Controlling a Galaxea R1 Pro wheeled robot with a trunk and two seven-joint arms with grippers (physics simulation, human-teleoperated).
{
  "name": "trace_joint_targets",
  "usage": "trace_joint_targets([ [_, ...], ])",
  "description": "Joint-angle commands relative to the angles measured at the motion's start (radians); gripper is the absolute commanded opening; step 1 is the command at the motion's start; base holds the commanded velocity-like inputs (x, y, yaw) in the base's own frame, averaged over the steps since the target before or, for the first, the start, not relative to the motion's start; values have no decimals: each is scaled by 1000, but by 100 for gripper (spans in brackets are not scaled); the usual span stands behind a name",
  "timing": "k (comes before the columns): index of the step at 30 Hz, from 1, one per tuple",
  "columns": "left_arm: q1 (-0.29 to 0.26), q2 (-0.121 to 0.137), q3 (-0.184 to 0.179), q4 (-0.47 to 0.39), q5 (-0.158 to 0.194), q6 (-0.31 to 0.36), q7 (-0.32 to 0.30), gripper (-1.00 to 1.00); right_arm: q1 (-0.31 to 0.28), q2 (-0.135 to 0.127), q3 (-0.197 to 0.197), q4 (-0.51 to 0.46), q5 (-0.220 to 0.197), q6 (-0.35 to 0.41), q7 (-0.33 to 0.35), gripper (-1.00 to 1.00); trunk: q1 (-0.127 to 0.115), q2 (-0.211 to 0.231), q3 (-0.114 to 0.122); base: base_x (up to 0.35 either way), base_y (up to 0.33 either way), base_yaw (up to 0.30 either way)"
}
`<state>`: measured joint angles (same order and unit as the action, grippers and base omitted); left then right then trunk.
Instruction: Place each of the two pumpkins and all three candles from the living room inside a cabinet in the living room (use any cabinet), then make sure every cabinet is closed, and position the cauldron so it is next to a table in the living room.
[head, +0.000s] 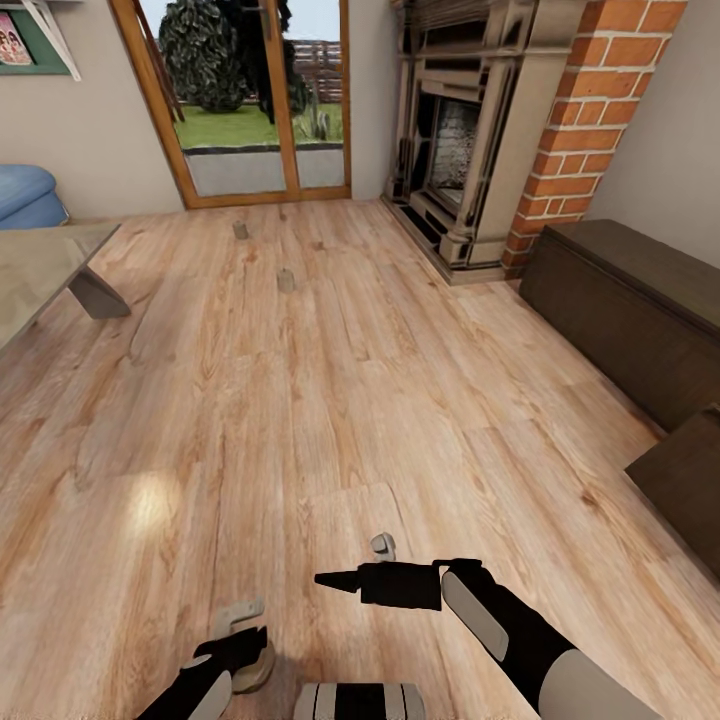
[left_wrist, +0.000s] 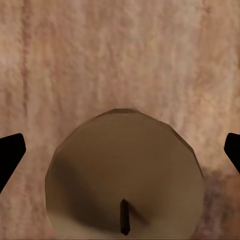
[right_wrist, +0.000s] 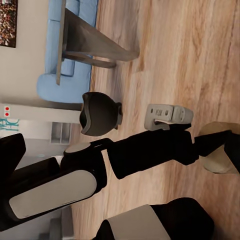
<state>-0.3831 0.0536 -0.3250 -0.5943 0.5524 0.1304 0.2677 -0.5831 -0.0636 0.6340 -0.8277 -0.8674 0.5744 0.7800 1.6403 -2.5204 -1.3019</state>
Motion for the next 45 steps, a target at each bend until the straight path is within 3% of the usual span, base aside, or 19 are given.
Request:
trace_joint_targets([
  [1, 0, 2, -9, -2, 8, 2, 10, 100, -1, -1, 3, -1, -10, 7, -2, 100, 0, 0, -1, 0, 0, 0],
  [8, 0, 2, -9, -2, 5, -3, 14, 100, -1, -1, 3, 0, -10, 7, -2, 100, 0, 0, -1, 0, 0, 0],
  [13, 0, 2, -9, -2, 6, -3, 14, 100, -1, -1, 3, 0, -10, 7, -2, 100, 2, -2, -20, 0, 0, 0],
  [23, 0, 2, -14, -2, 6, -3, 14, 100, 0, -1, 3, 1, -10, 7, -2, 100, 2, -2, -20, 0, 0, 0],
  [27, 0, 2, -14, -2, 7, -3, 13, 100, -1, -1, 3, 1, -10, 7, -2, 100, 4, -2, -36, 0, 0, 0],
  [45, 0, 2, -17, -2, 6, -3, 13, 100, -1, -1, 3, 1, -10, 7, -2, 100, 5, -3, -43, 0, 0, 0],
])
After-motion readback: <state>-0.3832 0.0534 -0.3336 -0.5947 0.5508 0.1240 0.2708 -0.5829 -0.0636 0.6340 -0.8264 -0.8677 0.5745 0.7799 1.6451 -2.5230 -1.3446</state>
